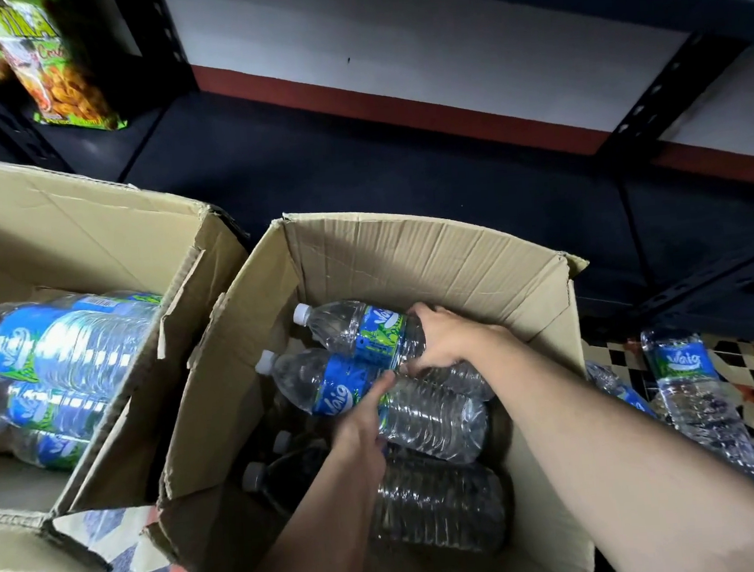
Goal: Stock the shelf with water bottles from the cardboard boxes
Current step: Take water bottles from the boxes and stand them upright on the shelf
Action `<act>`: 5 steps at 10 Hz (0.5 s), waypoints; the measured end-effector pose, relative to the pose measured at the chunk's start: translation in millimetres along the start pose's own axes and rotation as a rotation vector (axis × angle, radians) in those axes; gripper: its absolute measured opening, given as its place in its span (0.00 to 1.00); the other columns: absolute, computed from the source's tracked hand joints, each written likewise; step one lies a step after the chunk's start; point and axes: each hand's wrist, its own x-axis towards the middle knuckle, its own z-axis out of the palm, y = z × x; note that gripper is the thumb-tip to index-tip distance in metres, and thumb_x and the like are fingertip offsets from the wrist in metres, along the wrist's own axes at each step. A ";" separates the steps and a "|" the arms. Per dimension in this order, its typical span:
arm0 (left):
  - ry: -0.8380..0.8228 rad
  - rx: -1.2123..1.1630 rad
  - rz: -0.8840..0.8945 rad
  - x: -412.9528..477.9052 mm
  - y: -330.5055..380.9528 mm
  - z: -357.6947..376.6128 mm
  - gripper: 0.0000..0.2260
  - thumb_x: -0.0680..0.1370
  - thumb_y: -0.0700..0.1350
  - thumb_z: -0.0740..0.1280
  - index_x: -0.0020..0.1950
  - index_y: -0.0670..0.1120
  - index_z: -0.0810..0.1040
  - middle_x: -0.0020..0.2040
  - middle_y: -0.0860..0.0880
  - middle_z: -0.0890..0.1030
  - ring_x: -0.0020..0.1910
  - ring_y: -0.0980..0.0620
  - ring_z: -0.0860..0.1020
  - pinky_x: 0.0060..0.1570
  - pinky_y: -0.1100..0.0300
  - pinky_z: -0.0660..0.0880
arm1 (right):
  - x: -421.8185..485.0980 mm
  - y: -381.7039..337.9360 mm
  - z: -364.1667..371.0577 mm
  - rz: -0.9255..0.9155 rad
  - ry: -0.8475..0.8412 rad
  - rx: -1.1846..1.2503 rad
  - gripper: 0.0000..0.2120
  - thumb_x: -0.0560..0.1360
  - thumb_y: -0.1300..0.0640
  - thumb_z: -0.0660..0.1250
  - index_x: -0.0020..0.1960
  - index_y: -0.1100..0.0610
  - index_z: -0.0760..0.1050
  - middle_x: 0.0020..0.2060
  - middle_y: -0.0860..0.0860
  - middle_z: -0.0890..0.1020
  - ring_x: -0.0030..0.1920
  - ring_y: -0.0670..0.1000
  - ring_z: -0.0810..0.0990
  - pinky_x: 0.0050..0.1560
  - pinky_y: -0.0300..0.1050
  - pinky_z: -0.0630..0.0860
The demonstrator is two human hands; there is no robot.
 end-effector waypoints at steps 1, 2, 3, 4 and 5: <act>-0.202 0.022 0.062 -7.0 0.1 -0.8 0.14 0.80 0.53 0.66 0.65 0.56 0.78 0.56 0.21 0.66 0.55 0.54 0.77 0.51 0.64 0.72 | 4.1 -5.0 -1.6 0.011 0.004 0.004 0.54 0.61 0.42 0.81 0.76 0.56 0.54 0.73 0.59 0.66 0.71 0.59 0.69 0.69 0.53 0.69; -0.392 -0.593 0.041 -5.5 7.6 1.8 0.24 0.84 0.61 0.40 0.44 0.83 0.72 0.57 0.17 0.40 0.78 0.58 0.48 0.76 0.53 0.50 | 5.7 -9.5 -2.2 0.021 0.017 0.032 0.52 0.61 0.46 0.82 0.74 0.58 0.55 0.69 0.59 0.71 0.66 0.59 0.74 0.64 0.50 0.73; 0.019 -1.762 -0.423 12.6 9.7 6.1 0.21 0.81 0.64 0.48 0.73 0.66 0.65 0.80 0.41 0.50 0.79 0.39 0.40 0.69 0.31 0.31 | 3.5 -11.6 -0.8 0.016 0.045 0.057 0.54 0.59 0.46 0.83 0.76 0.58 0.57 0.70 0.58 0.72 0.67 0.57 0.74 0.64 0.49 0.73; 0.264 -1.785 -0.341 15.0 17.6 14.9 0.28 0.80 0.62 0.57 0.78 0.54 0.60 0.79 0.49 0.59 0.79 0.39 0.45 0.53 0.18 0.31 | -0.3 -13.1 -0.9 -0.016 0.112 0.020 0.52 0.56 0.44 0.83 0.74 0.56 0.64 0.69 0.56 0.73 0.68 0.57 0.73 0.66 0.50 0.73; 0.192 -2.001 -0.322 12.2 21.3 21.2 0.26 0.82 0.57 0.54 0.79 0.51 0.60 0.79 0.48 0.59 0.79 0.41 0.47 0.64 0.24 0.35 | -15.7 -13.2 -7.1 -0.027 0.205 0.006 0.46 0.55 0.44 0.81 0.69 0.54 0.69 0.64 0.55 0.73 0.68 0.57 0.71 0.66 0.53 0.73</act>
